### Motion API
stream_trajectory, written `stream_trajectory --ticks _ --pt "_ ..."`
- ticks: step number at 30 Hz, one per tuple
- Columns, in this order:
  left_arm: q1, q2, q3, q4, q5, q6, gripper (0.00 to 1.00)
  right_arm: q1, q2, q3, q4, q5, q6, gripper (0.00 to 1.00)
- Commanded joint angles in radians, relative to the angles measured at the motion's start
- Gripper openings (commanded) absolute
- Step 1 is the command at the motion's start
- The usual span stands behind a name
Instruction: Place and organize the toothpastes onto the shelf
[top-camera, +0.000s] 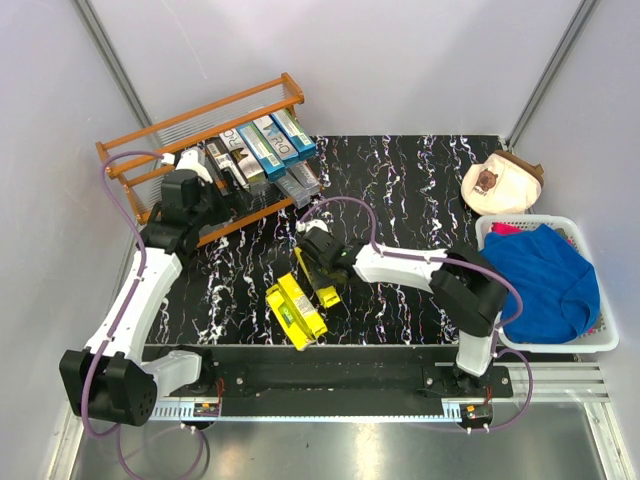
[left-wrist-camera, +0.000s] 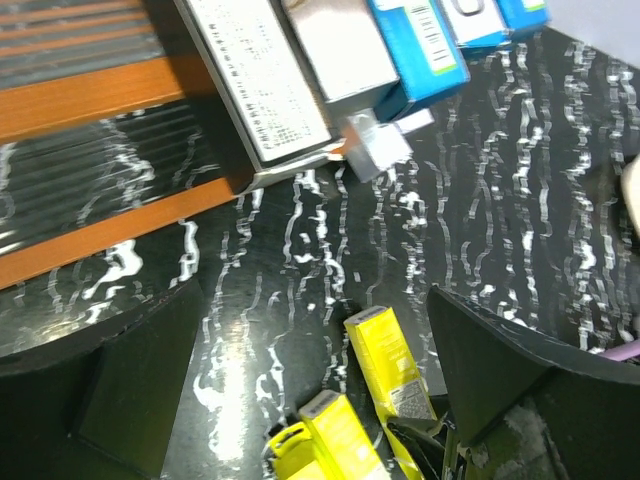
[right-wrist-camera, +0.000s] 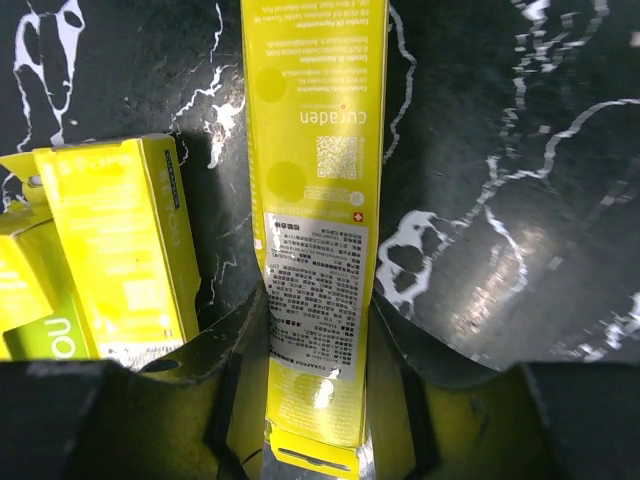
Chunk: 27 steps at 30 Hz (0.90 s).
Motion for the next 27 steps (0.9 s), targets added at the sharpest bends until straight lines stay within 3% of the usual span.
stream_trajectory --ticks 1,15,23,27 --pt "0.001 0.017 -0.006 0.104 0.120 -0.029 0.99 0.000 -0.143 0.011 0.004 0.092 -0.021 0.28" --pt "-0.044 0.112 -0.064 0.373 0.478 -0.201 0.99 -0.004 -0.335 0.071 0.027 0.068 -0.013 0.28" --pt "-0.131 0.157 -0.069 0.439 0.518 -0.214 0.99 -0.004 -0.353 0.134 0.030 0.037 -0.004 0.29" --pt "-0.162 0.180 -0.070 0.442 0.504 -0.203 0.94 -0.004 -0.362 0.150 0.033 0.017 -0.001 0.29"
